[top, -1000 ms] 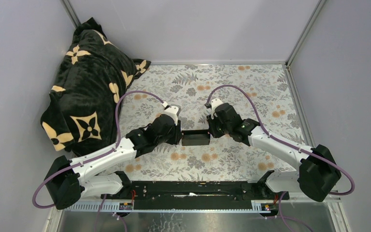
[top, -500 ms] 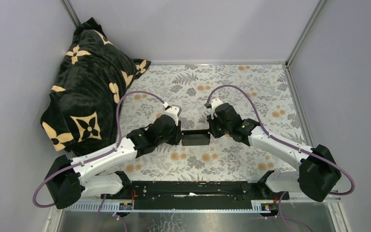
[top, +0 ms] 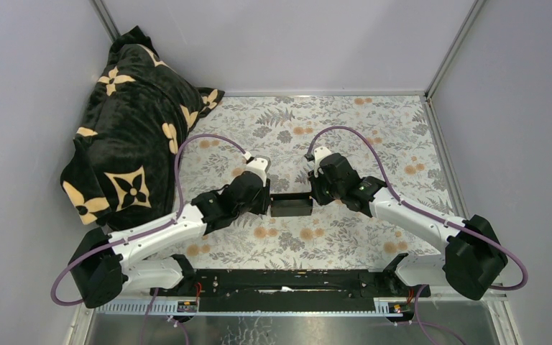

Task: Fold the paper box
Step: Close the paper box at the center of the board.

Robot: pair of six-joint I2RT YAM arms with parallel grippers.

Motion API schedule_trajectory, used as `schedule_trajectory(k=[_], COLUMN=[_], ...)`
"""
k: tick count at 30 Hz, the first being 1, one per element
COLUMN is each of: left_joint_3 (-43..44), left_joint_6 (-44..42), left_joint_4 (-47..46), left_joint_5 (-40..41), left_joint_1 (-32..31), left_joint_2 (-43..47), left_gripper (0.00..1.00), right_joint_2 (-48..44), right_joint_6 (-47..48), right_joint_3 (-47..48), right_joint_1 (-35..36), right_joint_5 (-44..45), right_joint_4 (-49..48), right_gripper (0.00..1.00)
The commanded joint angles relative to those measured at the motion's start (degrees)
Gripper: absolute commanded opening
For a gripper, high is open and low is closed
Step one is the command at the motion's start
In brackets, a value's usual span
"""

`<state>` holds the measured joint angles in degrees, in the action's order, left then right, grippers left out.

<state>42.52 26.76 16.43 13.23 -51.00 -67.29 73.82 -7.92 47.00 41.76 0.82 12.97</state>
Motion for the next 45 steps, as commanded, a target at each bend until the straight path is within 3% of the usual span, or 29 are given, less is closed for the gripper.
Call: schedule_trajectory(k=[1,14,26,45], left_joint_3=[-0.33,-1.34,-1.89,-1.57], left_joint_6=[-1.74,-3.74,-2.71,-3.63], left_joint_4=[-5.24,-8.57,-8.53,-9.53], left_joint_5=[3.33,2.59,2.36,2.7], left_joint_1=[-0.34,-0.34,-0.4,-0.33], left_joint_2=[1.66,0.75,-1.97,-2.1], left_gripper=[0.37,0.28,0.32,0.28], right_joint_2=[-1.51,-1.49,-1.52,-1.44], right_joint_6=[0.1,0.08,0.01,-0.08], right_joint_3=[0.11,0.1,-0.02,-0.24], right_joint_1=[0.61,0.61,0.65,0.69], right_joint_5=[-0.42,-0.65,-0.65,-0.64], right_joint_4=[-2.14,-2.06,-2.01,-2.25], right_gripper=[0.15,0.15,0.15,0.15])
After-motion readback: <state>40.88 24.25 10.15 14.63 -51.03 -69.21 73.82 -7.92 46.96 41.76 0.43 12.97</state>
